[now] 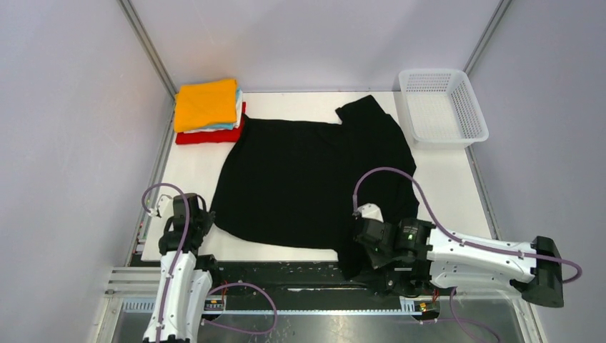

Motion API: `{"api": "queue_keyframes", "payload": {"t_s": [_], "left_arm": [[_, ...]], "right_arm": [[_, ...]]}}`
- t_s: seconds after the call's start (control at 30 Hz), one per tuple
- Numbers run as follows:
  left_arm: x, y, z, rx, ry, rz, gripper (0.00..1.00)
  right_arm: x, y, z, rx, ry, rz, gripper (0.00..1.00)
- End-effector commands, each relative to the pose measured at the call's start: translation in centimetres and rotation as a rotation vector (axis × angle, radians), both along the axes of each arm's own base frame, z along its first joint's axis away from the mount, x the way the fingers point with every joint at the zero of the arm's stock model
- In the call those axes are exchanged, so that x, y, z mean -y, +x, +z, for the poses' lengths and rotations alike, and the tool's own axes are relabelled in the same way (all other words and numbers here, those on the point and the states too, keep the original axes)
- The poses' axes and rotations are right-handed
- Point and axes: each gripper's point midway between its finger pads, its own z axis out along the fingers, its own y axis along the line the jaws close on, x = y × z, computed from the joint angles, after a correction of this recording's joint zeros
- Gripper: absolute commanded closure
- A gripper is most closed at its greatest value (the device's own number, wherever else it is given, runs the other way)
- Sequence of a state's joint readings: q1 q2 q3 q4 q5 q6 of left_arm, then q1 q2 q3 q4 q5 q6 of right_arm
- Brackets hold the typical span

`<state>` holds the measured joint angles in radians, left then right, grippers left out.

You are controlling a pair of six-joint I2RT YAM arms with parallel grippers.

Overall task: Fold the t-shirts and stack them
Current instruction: Fold the flattened tshirt in 1/3 of the way

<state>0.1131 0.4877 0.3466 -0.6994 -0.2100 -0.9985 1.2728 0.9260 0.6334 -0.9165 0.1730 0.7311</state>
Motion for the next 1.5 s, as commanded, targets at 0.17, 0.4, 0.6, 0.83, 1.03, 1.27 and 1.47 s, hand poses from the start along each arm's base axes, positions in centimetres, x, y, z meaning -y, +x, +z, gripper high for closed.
{"api": "queue_keyframes", "payload": {"t_s": [0.17, 0.4, 0.6, 0.83, 1.03, 1.27, 1.47], "left_arm": [[0.5, 5.0, 4.9, 0.171, -0.033, -0.027, 1.0], [0.3, 7.4, 6.6, 0.196, -0.034, -0.029, 1.0], [0.2, 9.8, 6.7, 0.193, -0.042, -0.037, 1.0], [0.5, 12.9, 6.4, 0.162, -0.044, -0.061, 1.0], [0.3, 15.1, 5.8, 0.13, -0.021, -0.054, 1.0], [0.0, 18.2, 3.3, 0.062, -0.005, -0.063, 0.96], [0.0, 21.2, 1.9, -0.007, -0.002, -0.104, 0.63]], "right_arm": [[0.6, 8.1, 6.0, 0.289, 0.049, -0.157, 1.0], [1.2, 12.3, 8.2, 0.373, 0.058, -0.267, 1.0], [1.6, 15.4, 9.2, 0.411, 0.042, -0.303, 1.0], [2.3, 18.7, 9.2, 0.408, 0.005, -0.335, 1.0], [2.1, 21.7, 8.4, 0.383, 0.0, -0.313, 1.0], [2.7, 26.5, 5.3, 0.315, -0.036, -0.384, 0.99], [3.3, 32.6, 4.0, 0.308, -0.049, -0.461, 0.83]]}}
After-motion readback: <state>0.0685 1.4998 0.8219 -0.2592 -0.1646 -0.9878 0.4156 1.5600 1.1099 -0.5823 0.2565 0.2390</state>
